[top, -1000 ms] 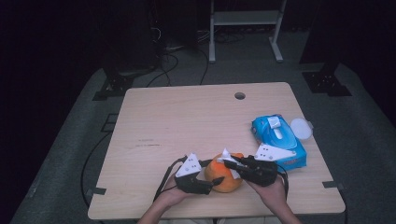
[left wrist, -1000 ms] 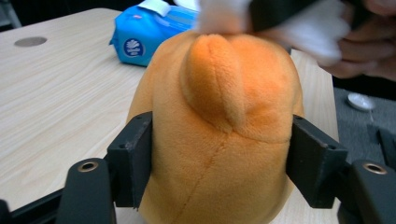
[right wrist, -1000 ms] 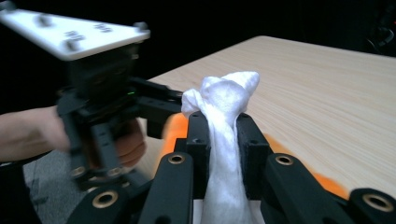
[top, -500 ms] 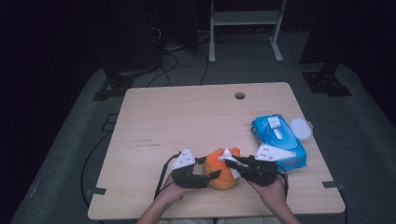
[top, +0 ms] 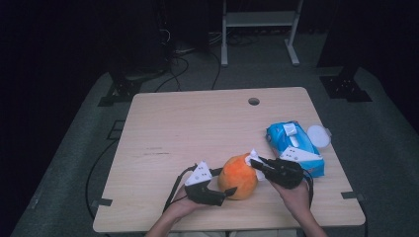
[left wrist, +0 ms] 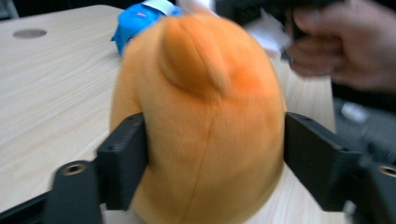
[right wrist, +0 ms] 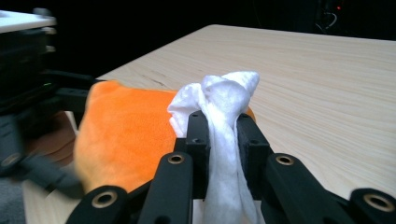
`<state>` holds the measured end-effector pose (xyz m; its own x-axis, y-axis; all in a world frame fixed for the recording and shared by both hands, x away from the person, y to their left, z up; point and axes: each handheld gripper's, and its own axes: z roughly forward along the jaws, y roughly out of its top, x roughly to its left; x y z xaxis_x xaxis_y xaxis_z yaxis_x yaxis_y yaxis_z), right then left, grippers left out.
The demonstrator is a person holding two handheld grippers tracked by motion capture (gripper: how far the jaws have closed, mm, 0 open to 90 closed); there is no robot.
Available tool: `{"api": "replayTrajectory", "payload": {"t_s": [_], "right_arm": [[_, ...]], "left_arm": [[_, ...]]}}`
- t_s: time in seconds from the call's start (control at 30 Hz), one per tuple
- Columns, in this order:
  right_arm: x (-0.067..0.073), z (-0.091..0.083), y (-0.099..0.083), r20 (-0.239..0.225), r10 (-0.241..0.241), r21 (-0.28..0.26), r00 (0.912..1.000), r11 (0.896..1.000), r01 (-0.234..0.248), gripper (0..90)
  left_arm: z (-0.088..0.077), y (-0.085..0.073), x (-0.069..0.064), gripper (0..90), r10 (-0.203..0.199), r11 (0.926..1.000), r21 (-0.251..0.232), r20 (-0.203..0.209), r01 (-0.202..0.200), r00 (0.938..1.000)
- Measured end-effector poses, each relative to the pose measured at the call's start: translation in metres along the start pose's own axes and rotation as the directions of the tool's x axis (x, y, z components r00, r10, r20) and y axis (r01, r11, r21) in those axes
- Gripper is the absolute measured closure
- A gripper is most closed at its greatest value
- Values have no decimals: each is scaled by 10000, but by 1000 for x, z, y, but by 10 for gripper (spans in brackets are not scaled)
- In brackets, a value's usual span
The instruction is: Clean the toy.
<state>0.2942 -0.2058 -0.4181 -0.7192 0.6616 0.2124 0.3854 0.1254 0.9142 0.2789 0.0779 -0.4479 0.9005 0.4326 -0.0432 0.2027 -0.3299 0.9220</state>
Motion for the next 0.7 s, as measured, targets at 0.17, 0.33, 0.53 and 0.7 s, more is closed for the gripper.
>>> {"api": "replayTrajectory", "payload": {"t_s": [0.17,0.33,0.53,0.7], "right_arm": [[13,0,4,-416,-257,-47,9988,9997,255,774],[37,0,15,-1438,-758,-360,9867,9968,713,773],[27,0,16,-1246,-530,-368,9908,9981,488,774],[0,-4,7,-363,8,-24,9993,10000,-8,775]], "left_arm": [[-2,1,1,294,-136,9999,-102,-624,130,9980],[-2,7,-9,390,939,9955,21,-1054,-942,9900],[-1,7,-18,407,1890,9817,365,-658,-1869,9798],[0,6,-14,325,1514,9885,101,-301,-1511,9880]]}}
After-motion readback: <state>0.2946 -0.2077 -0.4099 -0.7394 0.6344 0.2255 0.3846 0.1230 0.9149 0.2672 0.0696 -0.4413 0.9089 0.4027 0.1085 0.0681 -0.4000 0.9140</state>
